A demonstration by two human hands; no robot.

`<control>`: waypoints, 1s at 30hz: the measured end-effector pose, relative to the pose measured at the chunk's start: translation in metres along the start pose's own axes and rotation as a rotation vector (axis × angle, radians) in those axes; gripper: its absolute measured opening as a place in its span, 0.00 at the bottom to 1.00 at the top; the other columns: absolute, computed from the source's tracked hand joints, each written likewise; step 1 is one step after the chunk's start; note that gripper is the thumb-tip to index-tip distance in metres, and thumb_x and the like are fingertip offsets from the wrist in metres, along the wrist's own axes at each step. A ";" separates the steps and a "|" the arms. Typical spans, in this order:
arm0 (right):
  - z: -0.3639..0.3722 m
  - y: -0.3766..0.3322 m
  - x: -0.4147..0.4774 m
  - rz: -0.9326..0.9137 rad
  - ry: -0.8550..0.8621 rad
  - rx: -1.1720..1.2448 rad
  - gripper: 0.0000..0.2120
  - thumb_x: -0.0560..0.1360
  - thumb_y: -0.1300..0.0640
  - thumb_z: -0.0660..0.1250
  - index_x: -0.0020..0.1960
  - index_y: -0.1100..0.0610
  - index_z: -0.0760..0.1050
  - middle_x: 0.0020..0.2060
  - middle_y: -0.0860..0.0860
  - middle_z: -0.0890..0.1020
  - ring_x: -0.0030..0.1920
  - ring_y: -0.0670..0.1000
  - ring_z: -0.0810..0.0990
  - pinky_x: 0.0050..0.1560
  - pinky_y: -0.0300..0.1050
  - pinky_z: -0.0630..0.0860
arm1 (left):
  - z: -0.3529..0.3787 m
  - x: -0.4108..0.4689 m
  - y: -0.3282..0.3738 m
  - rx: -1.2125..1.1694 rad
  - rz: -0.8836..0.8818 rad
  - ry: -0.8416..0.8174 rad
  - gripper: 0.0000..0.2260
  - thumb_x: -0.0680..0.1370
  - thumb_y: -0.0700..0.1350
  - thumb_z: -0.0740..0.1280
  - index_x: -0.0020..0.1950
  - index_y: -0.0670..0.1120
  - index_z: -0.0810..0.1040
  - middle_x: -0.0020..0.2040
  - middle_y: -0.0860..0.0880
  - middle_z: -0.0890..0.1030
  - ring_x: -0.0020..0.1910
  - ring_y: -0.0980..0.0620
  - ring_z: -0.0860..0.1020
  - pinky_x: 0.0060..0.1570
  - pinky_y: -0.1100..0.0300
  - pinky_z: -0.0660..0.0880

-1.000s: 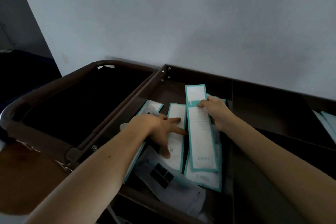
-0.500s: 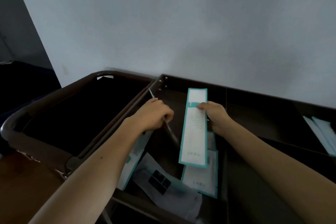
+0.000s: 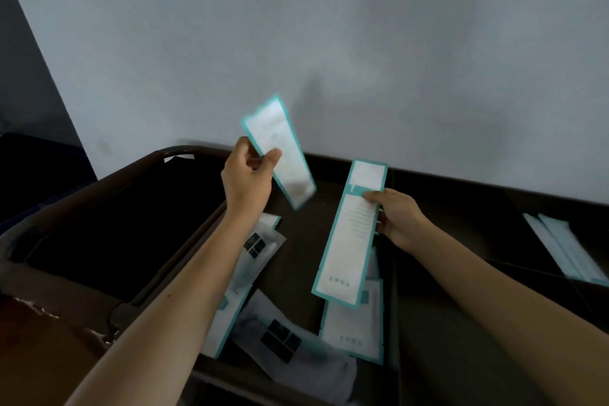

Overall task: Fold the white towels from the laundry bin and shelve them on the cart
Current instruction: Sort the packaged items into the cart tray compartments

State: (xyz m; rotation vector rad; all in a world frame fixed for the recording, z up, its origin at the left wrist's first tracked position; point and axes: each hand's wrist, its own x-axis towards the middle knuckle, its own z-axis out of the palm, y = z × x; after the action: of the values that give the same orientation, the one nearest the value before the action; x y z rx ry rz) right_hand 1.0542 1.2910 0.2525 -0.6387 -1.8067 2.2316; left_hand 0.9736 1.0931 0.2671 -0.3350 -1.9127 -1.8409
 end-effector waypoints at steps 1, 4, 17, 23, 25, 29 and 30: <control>-0.001 0.000 -0.001 -0.003 -0.006 0.000 0.06 0.77 0.65 0.62 0.41 0.58 0.73 0.38 0.52 0.80 0.37 0.50 0.78 0.32 0.41 0.77 | 0.002 0.000 0.002 -0.066 -0.025 0.001 0.08 0.72 0.45 0.71 0.38 0.53 0.73 0.35 0.56 0.79 0.36 0.56 0.78 0.44 0.54 0.75; -0.003 0.000 -0.005 -0.005 -0.014 -0.017 0.05 0.76 0.65 0.63 0.42 0.59 0.73 0.39 0.53 0.79 0.38 0.50 0.78 0.36 0.42 0.75 | 0.008 -0.004 0.003 -0.117 -0.076 -0.037 0.09 0.75 0.39 0.70 0.39 0.52 0.74 0.36 0.55 0.78 0.32 0.65 0.75 0.43 0.61 0.73; -0.002 0.008 -0.008 -0.051 -0.038 -0.099 0.06 0.76 0.65 0.63 0.42 0.58 0.75 0.40 0.52 0.81 0.38 0.50 0.79 0.39 0.42 0.76 | 0.017 -0.031 -0.009 -0.148 -0.348 -0.204 0.07 0.76 0.38 0.68 0.53 0.39 0.78 0.40 0.52 0.79 0.39 0.59 0.77 0.43 0.70 0.75; 0.001 0.009 -0.006 -0.035 -0.051 -0.087 0.06 0.77 0.65 0.62 0.43 0.59 0.74 0.41 0.53 0.80 0.40 0.51 0.79 0.41 0.44 0.77 | 0.013 -0.036 0.004 -0.403 -0.348 -0.150 0.06 0.76 0.36 0.66 0.52 0.41 0.79 0.34 0.56 0.82 0.32 0.62 0.79 0.35 0.70 0.76; 0.000 0.008 -0.005 -0.028 -0.052 -0.084 0.05 0.77 0.65 0.62 0.43 0.59 0.74 0.41 0.53 0.81 0.40 0.51 0.80 0.42 0.45 0.77 | 0.011 -0.035 0.007 -0.422 -0.281 -0.159 0.05 0.77 0.35 0.64 0.50 0.41 0.77 0.30 0.55 0.80 0.27 0.63 0.76 0.30 0.71 0.73; -0.001 0.008 -0.003 -0.033 -0.058 -0.088 0.04 0.76 0.65 0.63 0.45 0.59 0.75 0.41 0.53 0.81 0.41 0.51 0.80 0.40 0.45 0.78 | 0.017 -0.041 0.012 -0.447 -0.249 -0.265 0.08 0.78 0.35 0.62 0.42 0.44 0.76 0.33 0.53 0.82 0.36 0.60 0.81 0.43 0.67 0.78; -0.001 0.009 -0.003 -0.040 -0.067 -0.095 0.04 0.76 0.65 0.63 0.45 0.58 0.76 0.41 0.53 0.82 0.40 0.51 0.81 0.38 0.43 0.78 | 0.018 -0.042 0.013 -0.439 -0.267 -0.290 0.10 0.79 0.39 0.60 0.40 0.43 0.76 0.35 0.52 0.81 0.38 0.59 0.81 0.45 0.67 0.78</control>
State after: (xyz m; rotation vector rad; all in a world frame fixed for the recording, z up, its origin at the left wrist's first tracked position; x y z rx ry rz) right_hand 1.0585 1.2890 0.2446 -0.5465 -1.9501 2.1771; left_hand 1.0133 1.1180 0.2577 -0.5336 -1.7820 -2.5147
